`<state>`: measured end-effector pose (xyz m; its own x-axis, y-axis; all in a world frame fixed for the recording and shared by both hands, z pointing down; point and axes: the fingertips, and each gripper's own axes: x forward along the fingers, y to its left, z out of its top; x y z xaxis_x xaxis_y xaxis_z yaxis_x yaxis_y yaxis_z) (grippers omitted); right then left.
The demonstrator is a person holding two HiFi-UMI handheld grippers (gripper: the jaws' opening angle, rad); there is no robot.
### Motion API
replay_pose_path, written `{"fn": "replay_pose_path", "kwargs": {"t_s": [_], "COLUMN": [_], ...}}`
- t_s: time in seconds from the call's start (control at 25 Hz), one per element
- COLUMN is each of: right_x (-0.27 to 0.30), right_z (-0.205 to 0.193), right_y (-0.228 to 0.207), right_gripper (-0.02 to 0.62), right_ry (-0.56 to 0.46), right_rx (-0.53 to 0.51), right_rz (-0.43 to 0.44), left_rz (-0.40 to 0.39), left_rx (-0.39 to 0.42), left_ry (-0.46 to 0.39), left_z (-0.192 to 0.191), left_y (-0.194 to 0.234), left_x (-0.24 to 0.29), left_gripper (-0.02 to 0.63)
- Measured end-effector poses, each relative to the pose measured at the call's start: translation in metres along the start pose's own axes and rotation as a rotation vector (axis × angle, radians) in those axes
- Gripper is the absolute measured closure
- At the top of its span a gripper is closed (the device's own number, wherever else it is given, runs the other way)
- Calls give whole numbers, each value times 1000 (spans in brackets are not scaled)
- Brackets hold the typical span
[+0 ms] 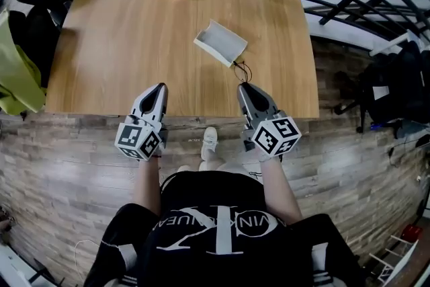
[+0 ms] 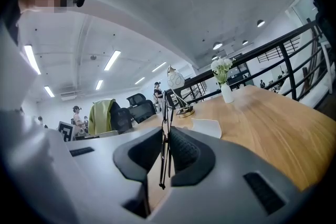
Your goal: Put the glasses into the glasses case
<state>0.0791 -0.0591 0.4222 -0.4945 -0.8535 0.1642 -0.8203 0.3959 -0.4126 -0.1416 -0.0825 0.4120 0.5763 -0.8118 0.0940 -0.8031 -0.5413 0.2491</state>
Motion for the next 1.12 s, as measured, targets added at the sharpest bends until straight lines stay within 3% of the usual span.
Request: {"fn": "replay_pose_path", "kwargs": {"t_s": [1.12], "right_x": [82], "right_z": [21], "right_y": [-47], "right_gripper": [543], "right_ry": [89], "right_rx": [-40], "right_rz": [26], "left_rz": [11], "left_rx": [14], "left_ry": [62], "left_z": [14], "left_y": [35], "left_x": [81], "left_gripper": [591]}}
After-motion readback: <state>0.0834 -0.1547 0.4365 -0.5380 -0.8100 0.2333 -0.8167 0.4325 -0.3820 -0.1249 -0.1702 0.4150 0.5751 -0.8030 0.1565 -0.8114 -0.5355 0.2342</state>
